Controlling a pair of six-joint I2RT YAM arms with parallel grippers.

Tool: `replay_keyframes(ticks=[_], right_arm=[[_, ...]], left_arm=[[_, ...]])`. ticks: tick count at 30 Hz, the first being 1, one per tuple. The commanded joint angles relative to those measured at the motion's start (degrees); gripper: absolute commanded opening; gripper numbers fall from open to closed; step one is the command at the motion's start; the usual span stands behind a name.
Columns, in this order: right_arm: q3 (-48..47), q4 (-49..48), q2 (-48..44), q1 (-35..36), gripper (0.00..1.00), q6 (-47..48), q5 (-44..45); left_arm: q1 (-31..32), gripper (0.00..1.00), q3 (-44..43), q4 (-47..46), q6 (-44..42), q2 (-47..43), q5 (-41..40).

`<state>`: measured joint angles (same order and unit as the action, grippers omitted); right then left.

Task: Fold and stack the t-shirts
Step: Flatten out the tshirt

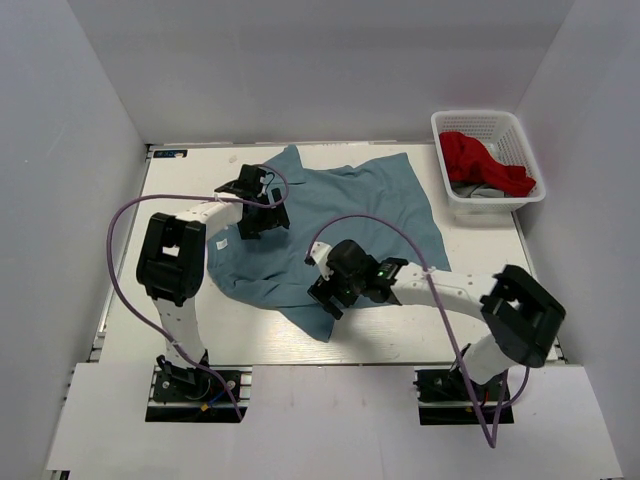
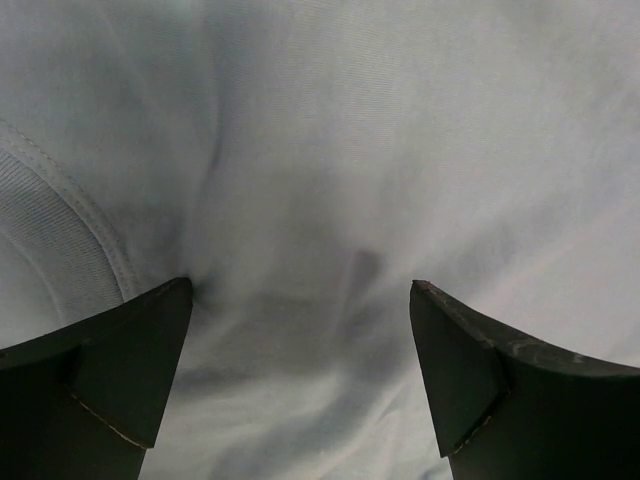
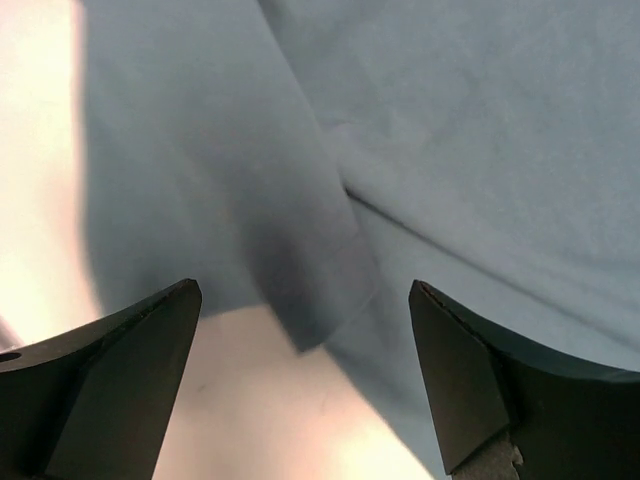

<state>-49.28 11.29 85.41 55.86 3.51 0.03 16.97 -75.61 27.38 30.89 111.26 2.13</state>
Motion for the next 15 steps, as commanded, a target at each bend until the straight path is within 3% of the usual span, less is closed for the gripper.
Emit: replay_keyframes(ticks=[1, 2, 6, 8, 9, 10, 13, 14, 15], right_arm=[[-1.0, -5.04, 2.92, 1.88, 0.9, 2.03, 8.57], [-0.56, -6.01, 3.01, 2.06, 0.9, 2.03, 13.37], [0.15, -10.67, 4.76, 2.33, 0.9, 3.95, 12.8], [-1.26, -10.67, 6.78, 2.24, 0.82, 4.31, 10.26], [-1.43, -10.5, 7.14, 2.59, 0.75, 4.66, 9.55], [-2.13, -9.63, 7.49, 3.11, 0.57, 4.49, 8.07], [-2.49, -5.85, 7.24, 4.17, 0.26, 2.91, 2.53], [-2.49, -5.23, 5.84, 4.52, 0.0, 2.47, 1.39], [-2.4, -3.14, 5.04, 4.87, 0.0, 2.03, 1.03]], left_arm=[[-0.45, 1.0, 1.87, 0.76, -0.48, -1.58, -0.2], [-0.45, 1.0, 1.87, 0.75, -0.48, -2.18, -0.72], [-0.45, 1.0, 3.01, 0.23, -1.01, -2.19, -0.72], [-0.45, 1.0, 3.02, -0.65, -1.53, -2.19, -0.02], [-0.45, 1.0, 3.02, -0.66, -1.54, -2.19, -0.02], [-0.45, 1.0, 3.02, -0.66, -1.54, -2.19, -0.02], [-0.45, 1.0, 2.41, -0.66, -1.54, -0.79, -0.02], [-0.45, 1.0, 1.71, -0.66, -1.54, -0.78, 0.5], [-0.45, 1.0, 1.7, -0.66, -1.54, -0.09, 0.51]])
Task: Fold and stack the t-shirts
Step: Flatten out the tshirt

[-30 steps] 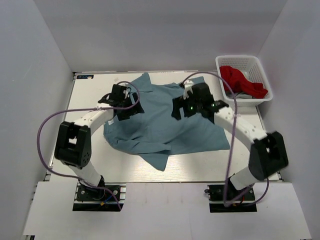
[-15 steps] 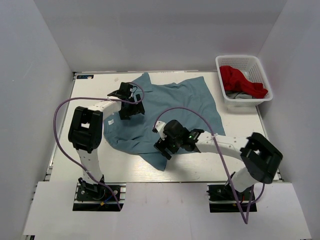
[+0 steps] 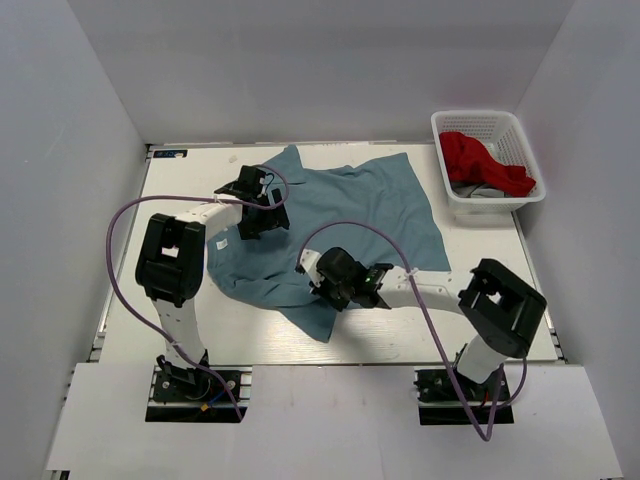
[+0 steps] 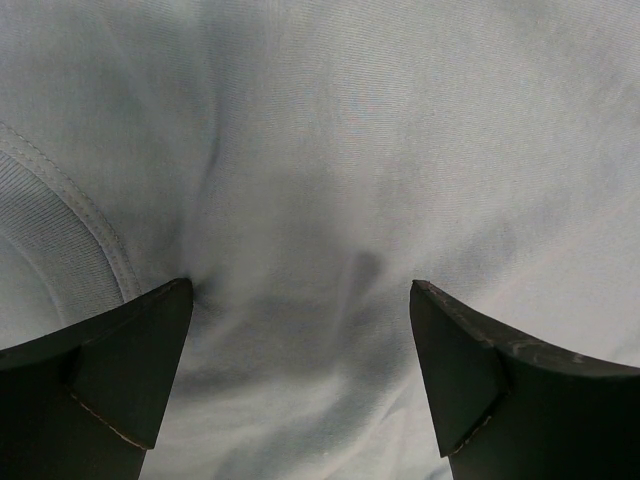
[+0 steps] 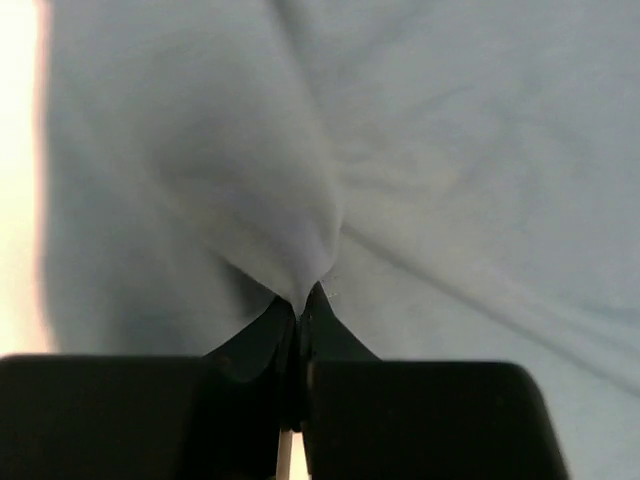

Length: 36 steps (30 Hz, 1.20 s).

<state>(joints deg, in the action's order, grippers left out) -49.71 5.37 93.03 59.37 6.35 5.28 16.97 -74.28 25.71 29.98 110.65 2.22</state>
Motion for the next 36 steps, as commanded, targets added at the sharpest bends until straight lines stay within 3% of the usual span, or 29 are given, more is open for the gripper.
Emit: replay_keyframes(ticks=[1, 8, 12, 18, 21, 22, 24, 25, 27, 30, 33, 36], right_arm=[[-1.88, 3.16, -4.77, 2.58, 0.0, -2.2, -4.66], [-5.12, 8.07, -11.56, 9.43, 0.0, -5.91, -18.78], [-9.34, 10.37, -6.21, 13.13, 0.0, -7.32, -29.84], [-16.28, 8.17, 0.91, 17.96, 0.01, -3.64, -35.6], [-20.67, 9.66, 4.87, 19.37, 0.28, -1.0, -36.83], [-21.38, 10.27, 6.09, 19.72, 0.47, -0.73, -36.83], [-21.39, 10.55, 6.63, 19.81, 0.69, -0.11, -37.09], [-20.35, 10.19, 6.29, 19.82, 0.9, -0.11, -37.01], [-18.07, 7.57, 3.75, 19.38, 0.9, -2.72, -32.9], [-13.93, 5.45, -1.0, 17.71, 0.9, -9.07, -12.13], [-12.08, 6.4, -4.25, 13.06, 0.9, -15.04, -1.47], [-9.1, 6.85, -8.9, 4.74, 0.9, -22.15, 2.36]], left_arm=[[-0.45, 1.0, -0.51, 1.0, -0.62, 0.53, 0.42], [-0.45, 1.0, -8.33, 3.46, 0.43, 7.12, -1.43], [-0.45, 1.0, -11.4, 3.46, 0.43, 9.06, -1.43], [-0.45, 1.0, -15.27, 4.96, -0.09, 11.78, -1.43], [-0.45, 1.0, -15.81, 6.1, -1.32, 11.78, -1.43], [-0.45, 1.0, -15.81, 6.1, -1.32, 11.78, -1.43], [-0.45, 1.0, -15.11, 6.1, -2.46, 10.21, -1.43], [-0.45, 1.0, -14.23, 6.1, -2.47, 9.42, -1.43], [-0.45, 1.0, -13.44, 5.58, -3.87, 6.61, -1.43], [-0.45, 1.0, -14.83, 7.32, -5.01, 2.91, -2.56], [-0.45, 1.0, -15.89, 9.44, -5.02, -1.21, -4.06], [-0.45, 1.0, -11.53, 10.32, -3.27, -7.43, -6.69]])
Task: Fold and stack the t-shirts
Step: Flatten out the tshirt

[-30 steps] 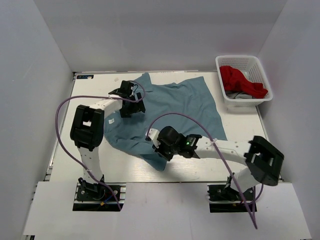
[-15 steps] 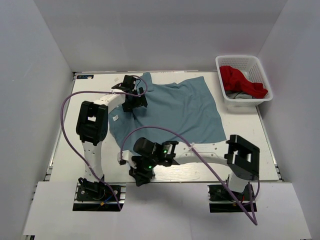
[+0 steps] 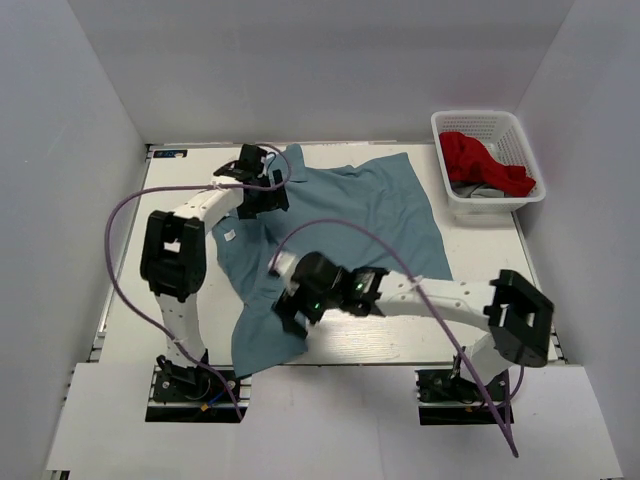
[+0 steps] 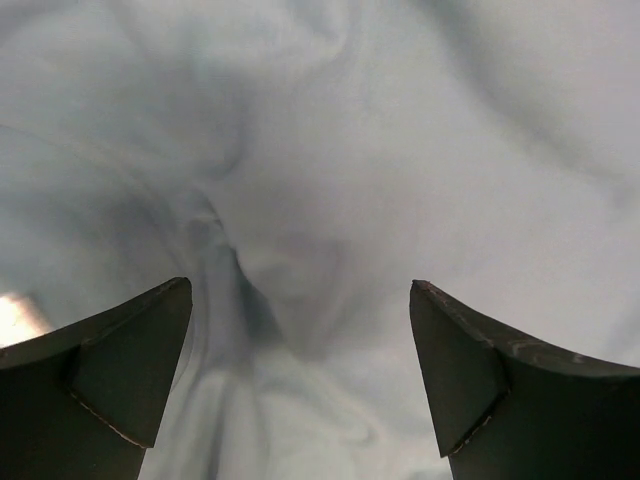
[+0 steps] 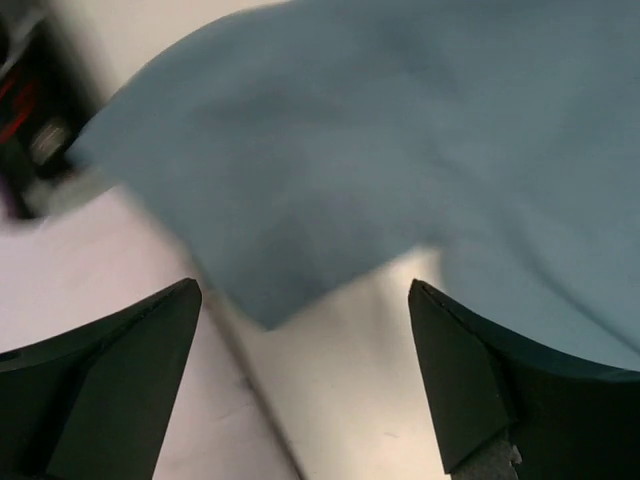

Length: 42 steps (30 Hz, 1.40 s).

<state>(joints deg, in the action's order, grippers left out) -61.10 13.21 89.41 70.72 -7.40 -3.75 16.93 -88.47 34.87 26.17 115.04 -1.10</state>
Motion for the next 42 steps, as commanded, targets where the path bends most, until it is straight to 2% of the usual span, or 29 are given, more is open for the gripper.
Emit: replay_keyframes(ticks=[1, 4, 8, 10, 14, 17, 21, 28, 35, 38, 42], right_arm=[[4.04, -1.26, -5.99, -8.04, 0.9, -9.2, 11.66], [7.04, -1.35, -8.98, -14.89, 0.9, -10.97, 16.2], [9.51, -0.04, -10.66, -24.81, 0.9, -14.2, 16.32], [10.47, 0.59, -10.31, -30.87, 0.9, -16.15, 14.4], [10.65, 0.15, -5.58, -38.19, 0.9, -18.88, 8.42], [12.05, -0.73, -4.51, -41.71, 0.9, -19.93, 7.35], [14.43, -2.57, -4.33, -46.1, 0.9, -21.51, 6.65], [18.74, -6.09, -1.96, -49.8, 0.9, -21.87, -2.67], [17.68, -8.2, -0.02, -52.52, 0.9, -20.82, -4.42], [14.96, -8.12, -0.63, -52.35, 0.9, -17.48, -6.36], [11.01, -6.27, -2.47, -52.26, 0.9, -16.42, -6.1]], left_arm=[[-0.4, 1.0, 4.6, 1.16, 1.5, -13.69, -4.16], [-0.4, 1.0, 14.96, -0.5, 4.49, -21.14, -6.18], [-0.93, 1.0, 28.66, -4.98, 9.14, -26.87, -6.28], [-0.93, 1.0, 30.98, -7.09, 10.65, -26.89, -5.66], [-0.93, 1.0, 34.32, -10.52, 12.67, -23.04, -2.33], [-0.93, 1.0, 33.72, -11.05, 12.67, -19.78, -1.8], [-2.07, 1.0, 31.69, -5.44, 13.73, -15.03, -7.66], [-4.97, 1.0, 31.34, 0.63, 13.2, -17.04, -18.83], [-9.45, 1.0, 24.23, 0.89, 5.47, -13.02, -24.82], [-9.46, 1.0, 19.48, 1.51, 1.61, -13.0, -23.08], [-9.46, 1.0, 14.92, -3.22, -5.86, -16.86, -13.33]])
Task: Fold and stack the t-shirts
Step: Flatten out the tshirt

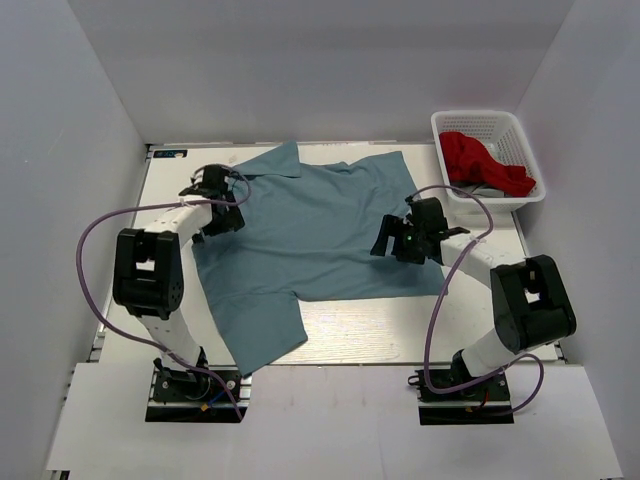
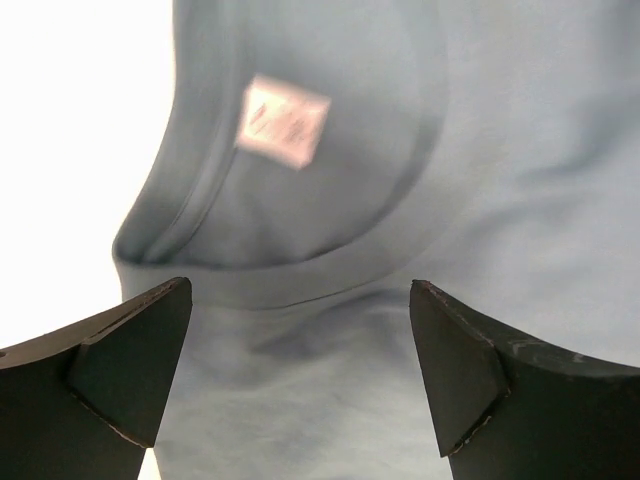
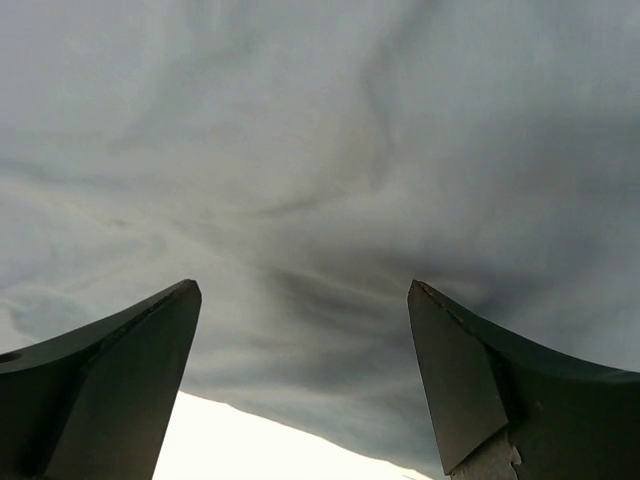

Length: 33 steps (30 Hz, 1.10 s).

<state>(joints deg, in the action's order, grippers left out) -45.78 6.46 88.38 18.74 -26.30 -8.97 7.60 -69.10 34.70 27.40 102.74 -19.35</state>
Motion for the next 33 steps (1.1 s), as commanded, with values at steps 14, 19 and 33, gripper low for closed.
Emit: replay_keyframes(ticks=[14, 19, 33], right_arm=[[-27.15, 5.14, 13.74, -0.72, 0.9, 7.49, 13.02], [-42.01, 9.27, 27.62, -2.13, 0.9, 8.81, 10.3], [-66.44, 16.04, 49.59, -8.63, 0.9, 5.21, 6.86]], left_arm=[[0.4, 1.0, -29.12, -3.41, -10.61, 15.72, 10.21], [-0.12, 1.0, -41.18, -0.6, -11.14, 27.23, 10.21], [-1.18, 1.0, -62.82, -2.7, -12.71, 47.82, 10.13]])
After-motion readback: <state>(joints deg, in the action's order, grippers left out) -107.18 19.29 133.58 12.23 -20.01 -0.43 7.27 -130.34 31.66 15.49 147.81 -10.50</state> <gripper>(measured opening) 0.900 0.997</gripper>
